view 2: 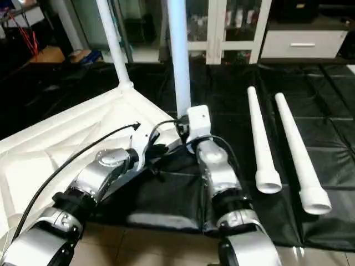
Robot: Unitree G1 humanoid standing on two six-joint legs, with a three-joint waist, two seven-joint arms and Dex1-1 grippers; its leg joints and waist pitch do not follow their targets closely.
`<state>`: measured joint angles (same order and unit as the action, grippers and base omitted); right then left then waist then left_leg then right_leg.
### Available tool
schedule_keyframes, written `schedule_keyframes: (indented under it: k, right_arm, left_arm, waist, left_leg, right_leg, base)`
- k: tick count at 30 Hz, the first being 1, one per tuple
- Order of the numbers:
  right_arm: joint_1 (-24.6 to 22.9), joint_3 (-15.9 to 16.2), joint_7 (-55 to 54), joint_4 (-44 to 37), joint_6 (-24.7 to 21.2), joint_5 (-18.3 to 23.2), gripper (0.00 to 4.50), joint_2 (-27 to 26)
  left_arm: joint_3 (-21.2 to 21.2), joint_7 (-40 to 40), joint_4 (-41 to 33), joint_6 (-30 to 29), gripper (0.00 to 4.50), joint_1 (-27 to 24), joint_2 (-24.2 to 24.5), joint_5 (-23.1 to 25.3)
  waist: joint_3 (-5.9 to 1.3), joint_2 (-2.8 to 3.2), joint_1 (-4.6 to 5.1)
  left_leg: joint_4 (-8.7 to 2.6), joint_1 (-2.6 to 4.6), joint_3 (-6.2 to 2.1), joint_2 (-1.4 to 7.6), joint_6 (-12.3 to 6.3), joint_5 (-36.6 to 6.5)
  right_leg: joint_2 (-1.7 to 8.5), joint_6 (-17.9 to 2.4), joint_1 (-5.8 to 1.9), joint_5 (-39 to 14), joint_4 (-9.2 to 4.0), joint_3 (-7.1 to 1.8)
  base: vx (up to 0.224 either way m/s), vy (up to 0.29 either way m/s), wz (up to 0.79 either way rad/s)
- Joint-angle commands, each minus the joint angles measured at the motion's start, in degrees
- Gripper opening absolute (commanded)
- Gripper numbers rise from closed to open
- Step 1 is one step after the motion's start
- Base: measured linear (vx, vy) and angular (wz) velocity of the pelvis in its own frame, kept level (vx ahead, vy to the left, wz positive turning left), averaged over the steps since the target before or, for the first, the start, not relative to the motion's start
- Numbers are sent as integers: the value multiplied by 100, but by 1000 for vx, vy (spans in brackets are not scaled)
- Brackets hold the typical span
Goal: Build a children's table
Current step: Rotate leg to tighten
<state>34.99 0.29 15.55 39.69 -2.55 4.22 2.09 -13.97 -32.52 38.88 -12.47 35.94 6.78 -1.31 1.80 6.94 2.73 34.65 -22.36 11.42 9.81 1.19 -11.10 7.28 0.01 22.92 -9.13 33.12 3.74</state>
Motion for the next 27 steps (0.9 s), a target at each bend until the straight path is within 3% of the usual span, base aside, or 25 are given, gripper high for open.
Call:
schedule_keyframes:
  k: [1, 2, 3, 5, 7, 8, 9, 10, 12, 15, 18, 20, 24, 27]
  right_arm:
    - [-161, 592, 1398, -643, 123, 403, 243, -276]
    - [-220, 626, 1565, -797, 98, 445, 264, -146]
    - [-259, 605, 1782, -943, 5, 553, 276, 37]
    - [-277, 511, 2120, -1128, -187, 778, 284, 299]
    - [-270, 450, 2271, -1169, -256, 874, 301, 374]
    - [-290, 474, 2628, -1285, -405, 960, 311, 590]
    - [-356, 554, 3288, -1463, -542, 974, 319, 1020]
    - [-356, 554, 3288, -1463, -542, 974, 324, 1020]
    - [-453, 631, 3991, -1603, -619, 935, 330, 1523]
    - [-534, 680, 4454, -1674, -653, 929, 342, 1847]
    - [-626, 818, 4909, -1712, -748, 997, 342, 2213]
    - [-671, 866, 5081, -1706, -776, 1015, 342, 2323]
    - [-776, 991, 5372, -1709, -767, 976, 342, 2446]
    - [-837, 1043, 5465, -1723, -787, 936, 308, 2416]
  left_arm:
    - [73, -30, -41, 172, 0, -94, 277, 144]
    - [13, -293, -189, 154, 0, -224, 361, 89]
    - [-88, -652, -391, 216, 0, -411, 509, 44]
    - [-240, -1177, -736, 254, 0, -700, 755, -38]
    - [-295, -1366, -863, 264, 0, -799, 846, -70]
    - [-363, -1662, -1140, 209, 0, -976, 1007, -167]
    - [-462, -2181, -1690, 53, 0, -1299, 1293, -374]
    - [-462, -2181, -1690, 53, 0, -1299, 1293, -374]
    - [-541, -2611, -2210, -188, 0, -1577, 1590, -573]
    - [-573, -2750, -2388, -261, 0, -1680, 1728, -622]
    - [-543, -2894, -2570, -371, 0, -1775, 1800, -650]
    - [-560, -2954, -2663, -439, 0, -1812, 1843, -665]
    - [-594, -2997, -2784, -547, 0, -1848, 1899, -710]
    - [-613, -2999, -2822, -618, 0, -1819, 1905, -708]
  waist:
    - [-387, -116, -33]
    - [-402, -136, -36]
    - [-403, -119, -9]
    - [-397, -133, 31]
    - [-413, -94, 23]
    - [-405, -63, -2]
    - [-409, -81, -24]
    - [-394, -67, -93]
    - [-374, -70, -162]
    - [-326, -82, -213]
    - [-309, -114, -256]
    - [-306, -100, -241]
    - [-321, -110, -259]
    - [-331, -98, -263]
  left_leg:
    - [-405, 55, -136, 215, -692, -1237]
    - [-378, 32, -135, 215, -849, -1044]
    - [-373, -23, -164, 203, -959, -830]
    - [-377, -48, -194, 215, -1017, -742]
    - [-345, 69, -168, 244, -1023, -719]
    - [-360, 75, -168, 254, -1009, -681]
    - [-359, 82, -162, 258, -1002, -685]
    - [-376, 96, -146, 283, -976, -683]
    - [-392, 127, -118, 289, -844, -977]
    - [-444, 147, -99, 293, -641, -1406]
    - [-492, 206, -96, 297, -272, -1859]
    - [-502, 161, -108, 285, -233, -1868]
    - [-489, 153, -109, 276, -252, -1779]
    - [-480, 136, -113, 268, -301, -1659]
  right_leg:
    - [128, -1298, -278, -840, -318, -76]
    - [128, -1329, -296, -620, -279, -71]
    - [130, -1324, -344, -496, -238, -47]
    - [127, -1325, -354, -497, -228, -25]
    - [118, -1442, -278, -411, -234, -54]
    - [87, -1492, -274, -337, -218, -49]
    - [85, -1515, -280, -311, -212, -47]
    - [70, -1545, -268, -303, -195, -48]
    - [71, -1521, -250, -588, -212, -65]
    - [64, -1417, -222, -1064, -262, -91]
    - [73, -1285, -190, -1585, -321, -137]
    - [79, -1240, -214, -1632, -317, -140]
    - [83, -1218, -212, -1561, -324, -143]
    - [82, -1225, -219, -1497, -315, -132]
  base:
    - [0, 0, 0]
    - [0, 0, 0]
    - [0, 0, 0]
    - [0, 0, 0]
    - [25, 0, 1]
    - [50, 0, 3]
    - [0, 0, 0]
    - [0, 0, 0]
    - [0, 0, 0]
    - [0, 0, 0]
    - [0, 0, 0]
    - [0, 0, 0]
    - [0, 0, 0]
    - [0, 0, 0]
